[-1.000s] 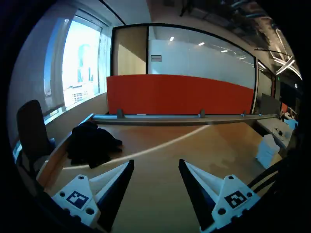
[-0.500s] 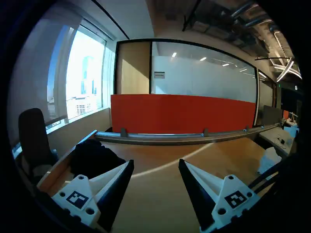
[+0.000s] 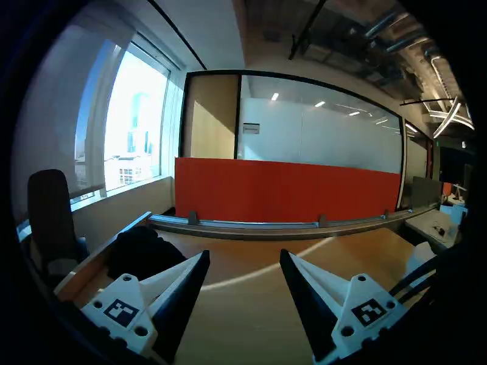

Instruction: Fold towel

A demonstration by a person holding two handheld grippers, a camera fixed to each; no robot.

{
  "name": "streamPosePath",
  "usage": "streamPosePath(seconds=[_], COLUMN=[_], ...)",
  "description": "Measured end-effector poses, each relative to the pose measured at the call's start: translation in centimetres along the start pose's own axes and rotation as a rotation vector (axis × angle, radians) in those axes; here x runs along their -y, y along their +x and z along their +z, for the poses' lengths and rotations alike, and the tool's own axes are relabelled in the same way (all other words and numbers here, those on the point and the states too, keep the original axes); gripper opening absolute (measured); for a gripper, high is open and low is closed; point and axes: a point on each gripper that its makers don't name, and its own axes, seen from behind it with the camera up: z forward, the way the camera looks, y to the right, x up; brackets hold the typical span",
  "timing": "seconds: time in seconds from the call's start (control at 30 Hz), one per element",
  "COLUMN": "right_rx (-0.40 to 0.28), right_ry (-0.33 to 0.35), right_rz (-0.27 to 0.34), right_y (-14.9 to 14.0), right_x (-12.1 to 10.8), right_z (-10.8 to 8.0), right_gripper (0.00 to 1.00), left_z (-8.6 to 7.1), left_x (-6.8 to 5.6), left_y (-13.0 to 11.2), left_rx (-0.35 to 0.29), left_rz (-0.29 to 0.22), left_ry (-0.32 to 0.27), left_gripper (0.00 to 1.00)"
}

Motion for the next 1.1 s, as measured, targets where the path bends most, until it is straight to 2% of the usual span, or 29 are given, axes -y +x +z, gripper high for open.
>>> streamPosePath(seconds=[0.2,0.4,0.7,0.9,1.1], right_rx=[0.004,0.006,0.015,0.025,0.03], right_ry=[0.008,0.008,0.02,0.034,0.054], right_rz=[0.019,0.002,-0.014,-0.02,-0.004], right_y=[0.3,0.5,0.7,0.8,1.0], right_x=[1.7,2.4,3.5,4.1,5.2], right_z=[0.1,0.3,0.8,0.9,0.7], right_gripper=[1.0,1.0,1.0,1.0,1.0], left_z=[0.2,0.3,0.3,0.4,0.3], left_x=[-0.2,0.1,0.6,0.3,0.7], left_y=[-0.2,-0.5,-1.2,-2.1,-3.5], left_rx=[-0.004,-0.019,-0.031,-0.04,-0.064], left_rz=[0.017,0.056,0.077,0.123,0.126], left_ry=[-0.017,-0.009,0.007,0.004,0.01], left_gripper=[0.85,0.85,0.85,0.85,0.85])
